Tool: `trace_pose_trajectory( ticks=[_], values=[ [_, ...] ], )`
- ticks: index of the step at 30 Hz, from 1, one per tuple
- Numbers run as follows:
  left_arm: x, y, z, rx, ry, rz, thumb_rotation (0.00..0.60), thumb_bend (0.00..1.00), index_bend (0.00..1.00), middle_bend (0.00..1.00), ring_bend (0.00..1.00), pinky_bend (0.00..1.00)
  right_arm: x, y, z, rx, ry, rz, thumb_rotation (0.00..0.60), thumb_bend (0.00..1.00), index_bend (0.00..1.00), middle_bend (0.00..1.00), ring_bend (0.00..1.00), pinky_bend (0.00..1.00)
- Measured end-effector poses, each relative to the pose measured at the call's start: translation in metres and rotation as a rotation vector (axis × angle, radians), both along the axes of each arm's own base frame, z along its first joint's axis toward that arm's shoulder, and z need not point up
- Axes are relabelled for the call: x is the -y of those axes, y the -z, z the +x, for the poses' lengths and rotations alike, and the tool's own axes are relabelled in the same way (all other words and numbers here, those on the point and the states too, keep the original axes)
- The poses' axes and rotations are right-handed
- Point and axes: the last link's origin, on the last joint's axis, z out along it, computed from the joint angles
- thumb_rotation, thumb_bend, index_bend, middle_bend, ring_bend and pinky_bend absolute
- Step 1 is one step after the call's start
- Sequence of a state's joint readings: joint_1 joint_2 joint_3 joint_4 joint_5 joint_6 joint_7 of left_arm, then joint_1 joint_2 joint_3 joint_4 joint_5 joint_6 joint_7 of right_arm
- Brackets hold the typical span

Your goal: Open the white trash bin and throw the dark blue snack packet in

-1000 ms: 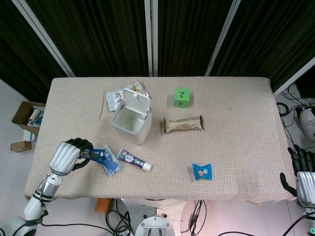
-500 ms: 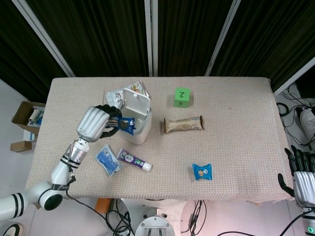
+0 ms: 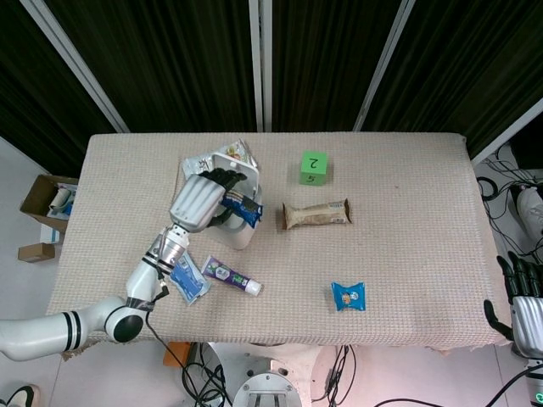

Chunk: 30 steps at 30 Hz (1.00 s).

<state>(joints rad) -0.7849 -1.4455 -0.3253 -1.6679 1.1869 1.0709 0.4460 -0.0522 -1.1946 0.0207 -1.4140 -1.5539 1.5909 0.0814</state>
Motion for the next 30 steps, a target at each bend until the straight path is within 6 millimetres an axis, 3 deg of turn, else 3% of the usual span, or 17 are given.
trace_pose_trajectory(
  ticks=[4,11,14,17,18,20,22,25,30],
  values=[
    [-0.001,-0.007,-0.006,0.009,0.001,0.048,0.600,0.34,0.04,0.02,0.09,0.31,-0.003,-0.001,0.003,-0.005,-0.008,-0.002,0.600,0.35,0.00,0.00,0.00,0.00],
    [0.003,-0.028,-0.025,-0.005,-0.029,0.107,0.600,0.32,0.04,0.01,0.08,0.28,-0.002,0.001,0.004,-0.002,-0.008,0.005,0.600,0.35,0.00,0.00,0.00,0.00],
    [0.015,-0.038,-0.036,-0.023,-0.037,0.118,0.600,0.24,0.06,0.03,0.08,0.26,-0.002,0.001,0.004,0.000,-0.010,0.003,0.600,0.35,0.00,0.00,0.00,0.00],
    [0.039,-0.048,-0.056,-0.061,-0.063,0.123,0.600,0.19,0.06,0.04,0.08,0.25,-0.002,0.001,0.002,0.005,-0.011,-0.004,0.600,0.35,0.00,0.00,0.00,0.00],
    [0.052,-0.051,-0.067,-0.077,-0.078,0.129,0.568,0.17,0.06,0.05,0.08,0.25,-0.002,0.001,0.002,0.005,-0.013,-0.006,0.600,0.34,0.00,0.00,0.00,0.00],
    [0.073,-0.055,-0.087,-0.104,-0.104,0.146,0.449,0.14,0.07,0.05,0.07,0.25,-0.002,0.001,0.000,0.004,-0.020,-0.010,0.600,0.33,0.00,0.00,0.00,0.00],
    [0.102,-0.058,-0.116,-0.137,-0.146,0.158,0.207,0.14,0.08,0.04,0.03,0.24,-0.002,0.001,-0.002,0.004,-0.032,-0.011,0.600,0.31,0.00,0.00,0.00,0.00],
    [0.145,-0.057,-0.164,-0.186,-0.230,0.154,0.016,0.12,0.08,0.00,0.01,0.22,0.000,0.002,-0.004,0.007,-0.060,-0.007,0.600,0.29,0.00,0.00,0.00,0.00],
    [0.190,-0.063,-0.231,-0.222,-0.330,0.187,0.000,0.11,0.05,0.00,0.01,0.22,0.006,0.011,-0.006,0.014,-0.102,0.038,0.600,0.29,0.00,0.00,0.00,0.00]
  ],
)
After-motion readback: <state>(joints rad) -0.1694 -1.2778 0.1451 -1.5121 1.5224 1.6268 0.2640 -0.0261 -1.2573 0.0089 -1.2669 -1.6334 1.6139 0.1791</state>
